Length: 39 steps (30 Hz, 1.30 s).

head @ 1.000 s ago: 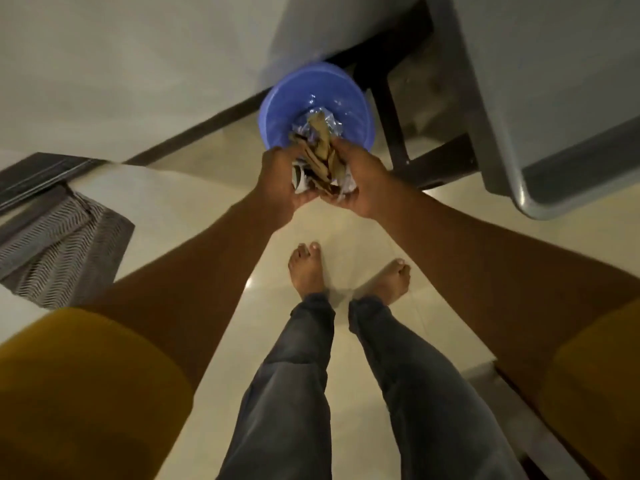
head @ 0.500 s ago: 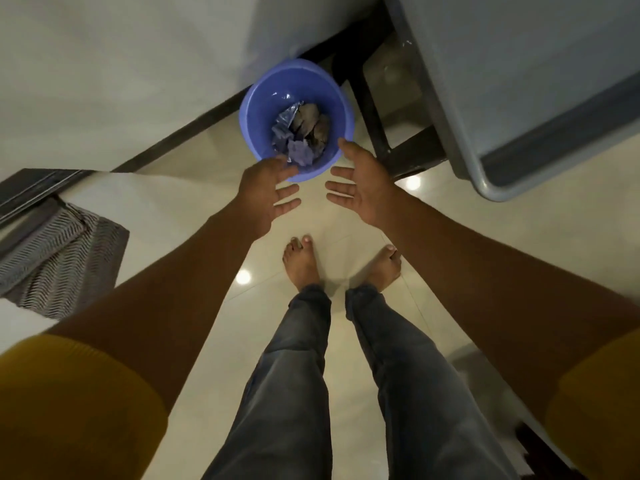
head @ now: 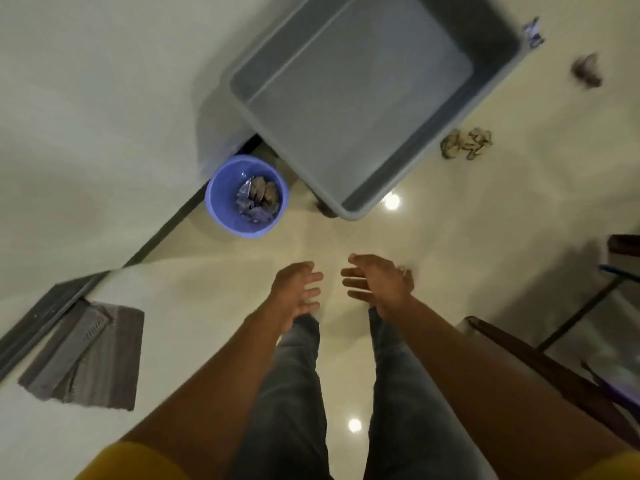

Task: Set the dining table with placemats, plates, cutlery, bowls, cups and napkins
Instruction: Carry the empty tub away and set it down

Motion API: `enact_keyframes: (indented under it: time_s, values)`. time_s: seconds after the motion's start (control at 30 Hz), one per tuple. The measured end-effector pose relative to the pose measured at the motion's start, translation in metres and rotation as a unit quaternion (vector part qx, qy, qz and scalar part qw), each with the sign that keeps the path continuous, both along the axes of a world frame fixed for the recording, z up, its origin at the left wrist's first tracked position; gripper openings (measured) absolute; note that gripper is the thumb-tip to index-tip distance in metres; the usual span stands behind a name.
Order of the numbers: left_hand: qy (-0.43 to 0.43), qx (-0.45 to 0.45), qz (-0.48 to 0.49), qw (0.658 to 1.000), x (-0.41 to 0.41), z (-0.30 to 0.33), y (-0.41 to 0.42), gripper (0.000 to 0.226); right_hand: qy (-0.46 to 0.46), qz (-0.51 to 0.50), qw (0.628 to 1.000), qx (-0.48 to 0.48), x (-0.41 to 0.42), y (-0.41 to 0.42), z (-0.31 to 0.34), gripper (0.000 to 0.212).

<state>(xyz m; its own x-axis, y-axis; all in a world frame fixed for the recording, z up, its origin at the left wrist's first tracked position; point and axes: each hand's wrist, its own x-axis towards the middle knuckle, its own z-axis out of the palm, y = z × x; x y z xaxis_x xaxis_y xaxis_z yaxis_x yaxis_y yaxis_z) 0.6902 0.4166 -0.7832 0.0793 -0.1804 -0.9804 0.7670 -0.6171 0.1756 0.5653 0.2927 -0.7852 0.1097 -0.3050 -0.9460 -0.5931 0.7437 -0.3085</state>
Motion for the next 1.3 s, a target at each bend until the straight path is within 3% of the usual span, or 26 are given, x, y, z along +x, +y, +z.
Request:
enact_keyframes:
  time_s: [0.33, 0.53, 0.7, 1.1, 1.3]
  values:
    - [-0.045, -0.03, -0.141, 0.989, -0.108, 0.065, -0.152, 0.033, -0.012, -0.064, 0.996, -0.053, -0.133, -0.138, 0.06, 0.021]
    - [-0.058, -0.063, -0.13, 0.988, -0.166, 0.076, -0.254, 0.03, -0.034, -0.093, 0.991, -0.09, -0.196, -0.251, 0.093, 0.021]
    - [-0.069, -0.077, -0.137, 0.985, -0.196, 0.081, -0.328, 0.028, -0.051, -0.114, 0.985, -0.116, -0.231, -0.323, 0.111, 0.006]
    - [-0.074, -0.067, -0.156, 0.983, -0.172, 0.044, -0.472, 0.033, -0.008, -0.147, 0.985, -0.094, -0.219, -0.435, 0.067, 0.011]
    - [-0.106, -0.051, -0.233, 0.965, -0.152, 0.011, -0.529, 0.027, 0.004, -0.148, 0.987, -0.065, -0.202, -0.482, 0.01, 0.016]
